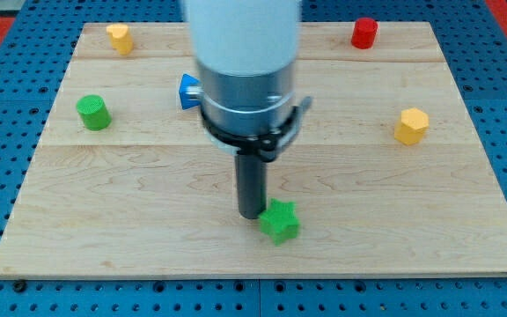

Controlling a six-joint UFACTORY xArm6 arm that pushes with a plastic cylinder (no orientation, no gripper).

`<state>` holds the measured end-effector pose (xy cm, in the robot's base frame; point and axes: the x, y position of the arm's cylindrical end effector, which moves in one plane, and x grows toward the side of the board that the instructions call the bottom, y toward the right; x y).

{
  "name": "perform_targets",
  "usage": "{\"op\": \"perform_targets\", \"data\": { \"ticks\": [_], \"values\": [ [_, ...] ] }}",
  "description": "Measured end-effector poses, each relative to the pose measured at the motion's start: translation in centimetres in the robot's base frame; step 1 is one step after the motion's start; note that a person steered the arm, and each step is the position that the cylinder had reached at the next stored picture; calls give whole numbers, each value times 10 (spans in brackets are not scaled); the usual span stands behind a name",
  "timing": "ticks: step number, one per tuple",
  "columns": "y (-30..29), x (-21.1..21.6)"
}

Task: Place blue cube towards the bottom centre of the board

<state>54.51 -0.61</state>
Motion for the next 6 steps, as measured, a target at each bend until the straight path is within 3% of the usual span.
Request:
{"op": "perform_targets", "data": {
  "ticks": [1, 2, 3, 4, 5, 6],
  "values": [
    [-49, 12],
    [17, 22],
    [131, 28],
    [112, 13],
    [77, -31],
    [94, -87]
  ]
}}
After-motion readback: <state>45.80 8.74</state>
